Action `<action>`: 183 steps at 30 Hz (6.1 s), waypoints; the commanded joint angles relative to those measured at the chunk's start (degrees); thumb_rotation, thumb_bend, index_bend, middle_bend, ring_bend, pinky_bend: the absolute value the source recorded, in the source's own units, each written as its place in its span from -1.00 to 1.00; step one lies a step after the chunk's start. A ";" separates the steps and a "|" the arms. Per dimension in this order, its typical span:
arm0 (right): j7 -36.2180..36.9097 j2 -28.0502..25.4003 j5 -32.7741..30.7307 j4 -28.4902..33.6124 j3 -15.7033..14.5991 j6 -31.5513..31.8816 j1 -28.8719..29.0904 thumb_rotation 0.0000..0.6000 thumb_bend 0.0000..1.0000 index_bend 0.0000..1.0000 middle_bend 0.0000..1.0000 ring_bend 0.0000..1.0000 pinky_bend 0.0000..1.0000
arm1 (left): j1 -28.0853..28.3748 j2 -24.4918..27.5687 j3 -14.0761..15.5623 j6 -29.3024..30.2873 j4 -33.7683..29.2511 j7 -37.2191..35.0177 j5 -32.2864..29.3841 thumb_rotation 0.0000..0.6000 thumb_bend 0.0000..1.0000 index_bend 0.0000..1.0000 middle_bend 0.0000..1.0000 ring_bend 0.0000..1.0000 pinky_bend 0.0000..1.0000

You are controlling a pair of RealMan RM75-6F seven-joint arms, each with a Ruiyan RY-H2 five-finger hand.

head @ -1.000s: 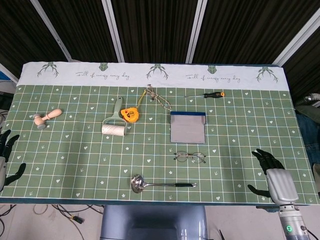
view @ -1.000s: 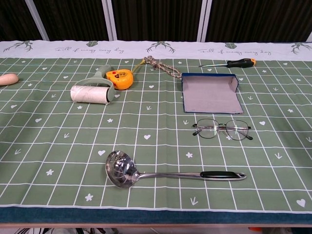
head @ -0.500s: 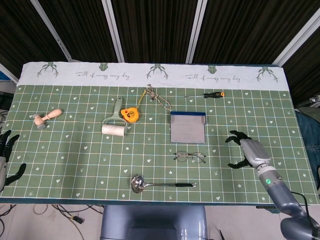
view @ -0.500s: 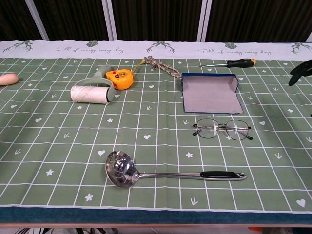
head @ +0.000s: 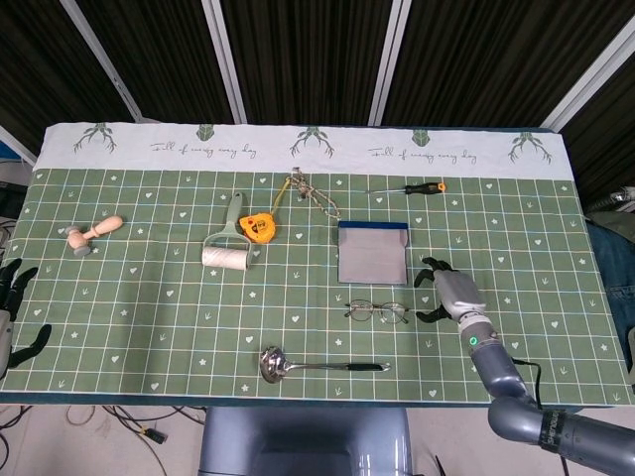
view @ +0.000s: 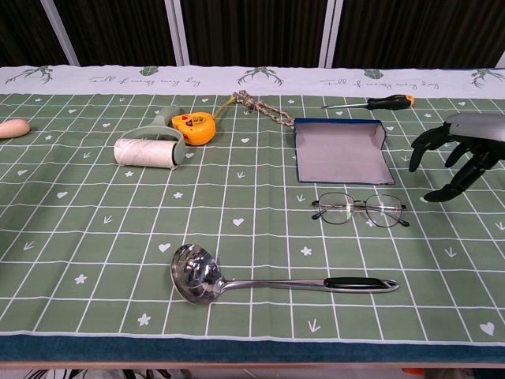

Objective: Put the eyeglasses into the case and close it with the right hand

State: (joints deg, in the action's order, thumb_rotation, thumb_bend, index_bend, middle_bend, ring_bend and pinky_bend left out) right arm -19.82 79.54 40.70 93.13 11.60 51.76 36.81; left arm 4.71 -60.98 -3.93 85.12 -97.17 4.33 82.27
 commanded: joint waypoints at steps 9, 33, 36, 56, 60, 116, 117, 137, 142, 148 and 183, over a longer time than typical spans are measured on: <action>-5.74 6.20 -7.37 1.71 0.46 5.52 3.70 1.00 -0.41 -0.11 -0.75 -0.78 -0.55 | -0.09 0.01 0.10 0.19 0.11 -0.22 0.26 1.00 -0.37 -0.83 -1.00 -1.00 -1.00; -8.73 13.65 -7.48 -3.16 0.32 8.62 6.35 1.00 -0.28 0.02 -0.75 -0.78 -0.55 | -0.14 0.06 -0.03 0.27 0.04 -0.23 -0.03 1.00 -0.36 -0.83 -1.00 -1.00 -1.00; -8.85 14.00 -7.22 -3.64 0.04 8.66 6.29 1.00 -0.28 0.04 -0.75 -0.78 -0.55 | -0.15 0.06 -0.05 0.30 -0.02 -0.26 -0.04 1.00 -0.37 -0.83 -1.00 -1.00 -1.00; -7.93 14.75 -7.00 -5.29 -0.11 5.64 6.46 1.00 0.02 0.29 -0.75 -0.78 -0.55 | -0.17 0.19 -0.09 0.31 -0.15 -0.42 -0.09 1.00 -0.37 -0.83 -1.00 -1.00 -1.00; -7.54 14.28 -6.50 -4.58 0.03 5.66 6.33 1.00 0.09 0.35 -0.74 -0.78 -0.55 | -0.16 0.25 -0.05 0.25 -0.18 -0.44 -0.06 1.00 -0.37 -0.83 -1.00 -1.00 -1.00; 4.45 21.32 1.92 -41.59 6.88 -13.20 18.28 1.00 0.13 0.39 -0.79 -0.83 -0.57 | -0.41 0.35 -0.43 0.64 -0.64 -0.11 -0.89 1.00 -0.37 -0.83 -1.00 -1.00 -1.00; 4.58 21.43 1.89 -41.92 6.99 -13.37 18.38 1.00 0.13 0.39 -0.79 -0.83 -0.57 | -0.41 0.35 -0.43 0.65 -0.64 -0.13 -0.87 1.00 -0.37 -0.83 -1.00 -1.00 -1.00; 3.84 23.26 -1.11 -47.68 8.37 -17.84 20.95 1.00 -0.26 -0.15 -0.79 -0.86 -0.57 | -0.53 0.82 -0.58 0.66 -1.00 -0.83 -1.14 1.00 -0.37 -0.83 -1.00 -1.00 -1.00; 3.04 22.96 -2.56 -47.45 8.73 -17.52 21.14 1.00 -0.41 -0.37 -0.79 -0.86 -0.57 | -0.61 0.86 -0.56 0.75 -1.00 -0.91 -1.12 1.00 -0.36 -0.83 -1.00 -1.00 -1.00; 2.81 21.89 -2.40 -45.71 9.21 -15.51 21.01 1.00 -0.44 -0.48 -0.80 -0.86 -0.57 | -0.64 0.85 -0.60 0.83 -1.09 -0.90 -1.12 1.00 -0.37 -0.83 -1.00 -1.00 -1.00; -8.12 10.85 -8.20 -12.49 0.01 -3.55 13.80 1.00 0.34 -0.73 0.69 0.94 1.00 | -0.62 0.86 -0.57 0.74 -1.06 -0.90 -1.03 1.00 -0.36 -0.83 -1.00 -1.00 -1.00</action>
State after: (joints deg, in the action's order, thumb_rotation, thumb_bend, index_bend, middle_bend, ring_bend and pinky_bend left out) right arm -27.42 89.94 33.29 81.26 11.80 48.29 50.15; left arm 4.09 -60.12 -4.51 85.86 -98.23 3.43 81.24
